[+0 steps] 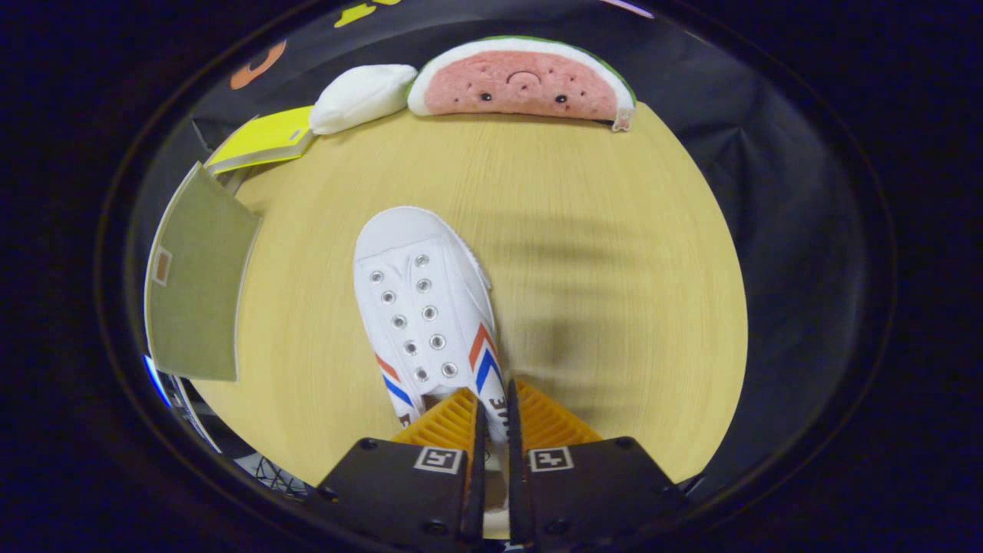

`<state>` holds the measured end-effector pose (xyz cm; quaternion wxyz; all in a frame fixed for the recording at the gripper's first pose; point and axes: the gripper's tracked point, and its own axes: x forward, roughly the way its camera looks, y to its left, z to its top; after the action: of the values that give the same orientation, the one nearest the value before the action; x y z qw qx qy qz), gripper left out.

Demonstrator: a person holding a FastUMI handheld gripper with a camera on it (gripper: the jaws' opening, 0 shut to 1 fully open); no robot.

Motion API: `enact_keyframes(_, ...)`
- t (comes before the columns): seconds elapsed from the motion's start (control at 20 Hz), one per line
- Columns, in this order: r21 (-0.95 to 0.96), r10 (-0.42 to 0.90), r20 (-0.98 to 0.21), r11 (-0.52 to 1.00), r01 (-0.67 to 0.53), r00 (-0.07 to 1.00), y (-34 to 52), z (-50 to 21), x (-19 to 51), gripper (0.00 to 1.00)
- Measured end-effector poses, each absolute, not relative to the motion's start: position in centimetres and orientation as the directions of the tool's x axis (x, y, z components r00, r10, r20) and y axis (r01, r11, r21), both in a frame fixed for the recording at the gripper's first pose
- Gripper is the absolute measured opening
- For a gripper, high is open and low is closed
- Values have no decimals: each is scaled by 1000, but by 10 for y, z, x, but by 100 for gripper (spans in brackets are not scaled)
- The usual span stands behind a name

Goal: Open the storage box then place both shoes into the box .Put the left shoe in first, then the right shoe, with the right side of both shoes facing outward in a uniform manner.

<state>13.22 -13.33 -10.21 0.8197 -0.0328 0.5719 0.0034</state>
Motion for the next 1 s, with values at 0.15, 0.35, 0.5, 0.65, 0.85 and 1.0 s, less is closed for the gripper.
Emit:
enact_keyframes(0.15,62,59,-928,998,-4,368,-119,-102,122,6)
enact_keyframes(0.35,159,118,-887,986,57,447,-101,-89,107,5)
enact_keyframes(0.5,211,151,-842,976,58,519,-82,-68,97,5)
enact_keyframes(0.65,206,127,-797,976,68,591,-65,-35,83,5)
enact_keyframes(0.85,184,105,-759,981,56,643,-26,7,62,5)
enact_keyframes(1.0,170,101,-741,985,41,664,13,31,49,5)
